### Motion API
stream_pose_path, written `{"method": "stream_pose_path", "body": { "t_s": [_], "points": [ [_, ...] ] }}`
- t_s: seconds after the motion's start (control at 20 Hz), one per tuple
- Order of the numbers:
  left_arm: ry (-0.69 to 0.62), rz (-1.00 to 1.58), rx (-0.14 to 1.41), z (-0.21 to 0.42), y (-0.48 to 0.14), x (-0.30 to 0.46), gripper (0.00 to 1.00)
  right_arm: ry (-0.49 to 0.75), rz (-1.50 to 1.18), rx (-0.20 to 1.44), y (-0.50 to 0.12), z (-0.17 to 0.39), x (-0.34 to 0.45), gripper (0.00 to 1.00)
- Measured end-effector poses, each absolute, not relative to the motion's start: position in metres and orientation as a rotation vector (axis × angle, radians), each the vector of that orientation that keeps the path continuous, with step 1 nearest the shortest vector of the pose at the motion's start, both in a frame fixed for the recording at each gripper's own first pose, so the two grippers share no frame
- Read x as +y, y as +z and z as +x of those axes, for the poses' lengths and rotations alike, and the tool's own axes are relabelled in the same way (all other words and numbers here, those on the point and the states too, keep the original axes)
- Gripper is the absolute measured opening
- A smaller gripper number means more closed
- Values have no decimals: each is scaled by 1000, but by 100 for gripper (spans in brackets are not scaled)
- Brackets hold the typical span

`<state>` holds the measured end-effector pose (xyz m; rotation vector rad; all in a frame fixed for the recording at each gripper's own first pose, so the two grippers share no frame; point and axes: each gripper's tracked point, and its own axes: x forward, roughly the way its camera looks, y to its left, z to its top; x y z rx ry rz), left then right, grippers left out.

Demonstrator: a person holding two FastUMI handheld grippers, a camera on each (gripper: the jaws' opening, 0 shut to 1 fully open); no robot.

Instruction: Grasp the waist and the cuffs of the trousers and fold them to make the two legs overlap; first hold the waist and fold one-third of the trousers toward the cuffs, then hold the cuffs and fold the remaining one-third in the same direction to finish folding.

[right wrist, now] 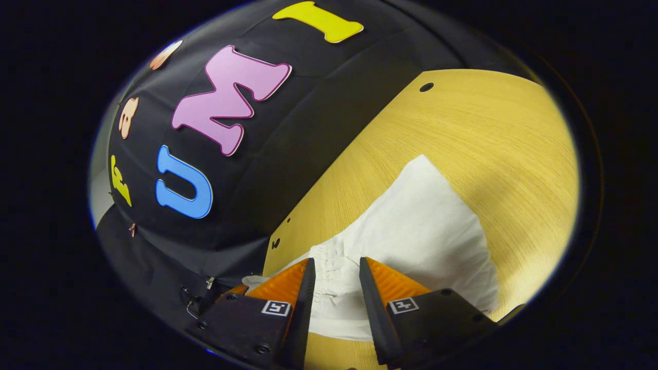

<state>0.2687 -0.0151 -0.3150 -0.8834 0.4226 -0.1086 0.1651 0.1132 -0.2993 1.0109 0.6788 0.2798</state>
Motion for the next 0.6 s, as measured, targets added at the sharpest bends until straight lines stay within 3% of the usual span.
{"method": "stream_pose_path", "body": {
  "t_s": [0.25, 0.6],
  "points": [
    [-258, -656, 372, 262, -260, -114, 6, 272, 1025, 645, -285, 160, 60, 54],
    [-467, -333, 359, 225, -250, -267, 6, 181, 1018, 594, -286, 155, -47, 54]
  ]
}}
